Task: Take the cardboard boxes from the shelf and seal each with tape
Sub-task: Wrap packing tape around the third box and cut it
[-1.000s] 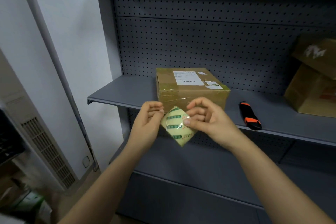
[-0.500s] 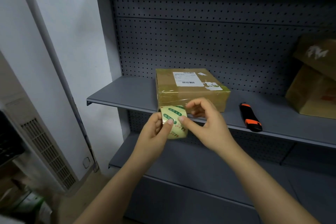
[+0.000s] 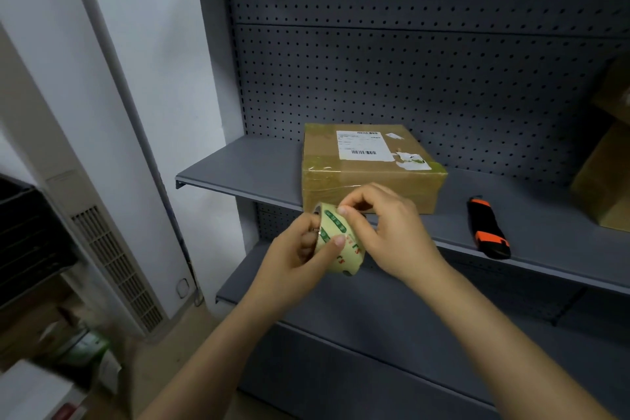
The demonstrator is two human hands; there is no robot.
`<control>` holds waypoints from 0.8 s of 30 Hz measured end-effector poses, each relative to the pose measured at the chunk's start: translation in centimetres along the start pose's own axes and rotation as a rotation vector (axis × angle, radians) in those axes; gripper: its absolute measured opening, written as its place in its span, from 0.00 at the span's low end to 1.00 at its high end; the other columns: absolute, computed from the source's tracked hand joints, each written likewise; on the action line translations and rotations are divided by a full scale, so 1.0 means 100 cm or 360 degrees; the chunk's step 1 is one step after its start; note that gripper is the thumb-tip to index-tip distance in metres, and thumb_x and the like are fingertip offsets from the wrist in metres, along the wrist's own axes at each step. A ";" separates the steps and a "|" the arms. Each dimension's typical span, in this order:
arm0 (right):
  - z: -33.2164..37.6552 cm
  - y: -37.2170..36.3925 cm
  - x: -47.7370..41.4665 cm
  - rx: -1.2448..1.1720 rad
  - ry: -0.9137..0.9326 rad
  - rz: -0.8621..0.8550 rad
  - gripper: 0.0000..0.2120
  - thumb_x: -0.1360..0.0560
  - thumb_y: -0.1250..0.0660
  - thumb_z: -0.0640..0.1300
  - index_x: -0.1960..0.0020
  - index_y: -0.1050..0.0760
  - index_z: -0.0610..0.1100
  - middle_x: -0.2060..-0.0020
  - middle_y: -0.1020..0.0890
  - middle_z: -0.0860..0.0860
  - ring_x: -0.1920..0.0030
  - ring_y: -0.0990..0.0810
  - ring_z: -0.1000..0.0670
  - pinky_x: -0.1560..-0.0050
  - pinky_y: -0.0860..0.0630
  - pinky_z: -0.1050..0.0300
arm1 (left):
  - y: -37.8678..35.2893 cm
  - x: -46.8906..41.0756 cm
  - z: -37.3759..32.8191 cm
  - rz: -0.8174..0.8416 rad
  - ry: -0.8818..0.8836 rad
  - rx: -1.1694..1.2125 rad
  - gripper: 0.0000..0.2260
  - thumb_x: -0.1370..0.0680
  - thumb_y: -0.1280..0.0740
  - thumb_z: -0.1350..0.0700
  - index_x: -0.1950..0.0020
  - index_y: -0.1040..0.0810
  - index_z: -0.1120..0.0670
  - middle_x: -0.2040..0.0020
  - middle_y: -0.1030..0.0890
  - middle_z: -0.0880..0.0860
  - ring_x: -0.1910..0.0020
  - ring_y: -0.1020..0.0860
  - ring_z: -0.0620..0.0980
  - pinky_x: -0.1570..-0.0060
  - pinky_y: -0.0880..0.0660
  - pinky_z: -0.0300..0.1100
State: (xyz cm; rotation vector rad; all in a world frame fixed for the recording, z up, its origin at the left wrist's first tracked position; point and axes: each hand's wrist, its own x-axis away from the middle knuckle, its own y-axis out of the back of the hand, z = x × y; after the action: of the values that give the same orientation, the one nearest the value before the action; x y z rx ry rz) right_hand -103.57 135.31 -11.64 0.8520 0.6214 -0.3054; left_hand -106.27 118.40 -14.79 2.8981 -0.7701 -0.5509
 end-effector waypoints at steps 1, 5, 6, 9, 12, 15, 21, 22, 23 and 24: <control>-0.002 -0.002 0.000 0.0029 0.0001 0.0031 0.02 0.22 0.32 0.42 0.54 0.23 0.44 0.58 0.22 0.55 0.55 0.24 0.57 0.54 0.27 0.64 | -0.002 0.000 0.001 -0.0046 0.0002 -0.0061 0.15 0.23 0.31 0.45 0.47 0.23 0.56 0.57 0.16 0.55 0.56 0.17 0.58 0.54 0.20 0.55; -0.011 -0.006 -0.003 0.0024 -0.0035 0.0104 0.04 0.21 0.34 0.44 0.54 0.25 0.45 0.58 0.24 0.55 0.56 0.25 0.57 0.55 0.26 0.60 | -0.008 -0.005 0.006 -0.0268 0.0174 -0.0016 0.11 0.23 0.31 0.50 0.51 0.22 0.58 0.60 0.16 0.56 0.59 0.17 0.56 0.60 0.20 0.51; -0.012 -0.007 -0.003 0.0031 -0.0022 0.0141 0.04 0.21 0.35 0.44 0.54 0.25 0.45 0.58 0.24 0.55 0.56 0.25 0.56 0.55 0.26 0.59 | -0.010 -0.006 0.007 -0.0314 0.0230 -0.0028 0.09 0.22 0.31 0.52 0.51 0.22 0.58 0.61 0.16 0.56 0.59 0.17 0.56 0.61 0.20 0.50; -0.014 -0.009 -0.008 0.0051 0.0034 0.0217 0.05 0.20 0.36 0.44 0.53 0.25 0.45 0.57 0.24 0.56 0.55 0.26 0.55 0.54 0.26 0.56 | -0.013 -0.013 0.011 -0.0452 0.0431 -0.0146 0.07 0.22 0.31 0.52 0.53 0.22 0.55 0.60 0.16 0.54 0.60 0.17 0.53 0.59 0.19 0.50; -0.010 -0.008 -0.023 0.0093 0.0084 0.0310 0.04 0.20 0.36 0.44 0.52 0.23 0.44 0.57 0.23 0.55 0.56 0.26 0.55 0.54 0.26 0.58 | -0.011 -0.020 0.017 -0.0567 0.0566 -0.0254 0.11 0.22 0.32 0.47 0.52 0.22 0.55 0.59 0.17 0.52 0.60 0.18 0.49 0.60 0.20 0.47; -0.010 -0.003 -0.049 0.0132 0.0028 0.0243 0.05 0.21 0.35 0.45 0.52 0.23 0.45 0.56 0.22 0.54 0.55 0.24 0.55 0.52 0.26 0.58 | -0.006 -0.030 0.016 -0.0502 0.0404 -0.0073 0.14 0.20 0.34 0.47 0.53 0.21 0.58 0.60 0.16 0.55 0.61 0.17 0.49 0.62 0.20 0.44; -0.013 -0.003 -0.098 0.0132 -0.0099 0.0397 0.04 0.21 0.35 0.45 0.51 0.25 0.45 0.55 0.19 0.54 0.53 0.21 0.53 0.49 0.23 0.50 | 0.011 -0.055 0.016 -0.0121 0.0254 0.0275 0.15 0.19 0.34 0.50 0.46 0.20 0.63 0.53 0.16 0.62 0.53 0.16 0.57 0.55 0.18 0.52; -0.014 -0.003 -0.104 0.0199 -0.0129 0.0450 0.04 0.20 0.36 0.46 0.51 0.25 0.45 0.54 0.19 0.53 0.52 0.21 0.52 0.48 0.23 0.48 | 0.016 -0.060 0.020 -0.0115 0.0267 0.0281 0.18 0.20 0.34 0.48 0.46 0.22 0.65 0.54 0.17 0.64 0.54 0.16 0.61 0.56 0.19 0.56; -0.015 -0.004 -0.109 0.0266 -0.0162 0.0503 0.04 0.20 0.36 0.45 0.51 0.25 0.45 0.52 0.18 0.52 0.51 0.20 0.52 0.47 0.23 0.47 | 0.020 -0.064 0.024 -0.0125 0.0286 0.0286 0.21 0.20 0.34 0.47 0.47 0.23 0.67 0.55 0.17 0.66 0.55 0.17 0.63 0.57 0.20 0.57; -0.015 -0.005 -0.113 0.0326 -0.0191 0.0543 0.04 0.20 0.36 0.45 0.50 0.25 0.45 0.52 0.18 0.52 0.51 0.20 0.51 0.47 0.23 0.47 | 0.023 -0.068 0.027 -0.0152 0.0315 0.0295 0.22 0.21 0.34 0.46 0.48 0.24 0.67 0.56 0.17 0.66 0.56 0.17 0.63 0.58 0.20 0.57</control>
State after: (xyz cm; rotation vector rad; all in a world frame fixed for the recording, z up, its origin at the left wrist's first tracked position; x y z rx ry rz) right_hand -113.25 136.21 -5.65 1.1103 0.3277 -0.1096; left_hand -113.83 119.82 -14.70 3.1100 -0.6919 -0.2036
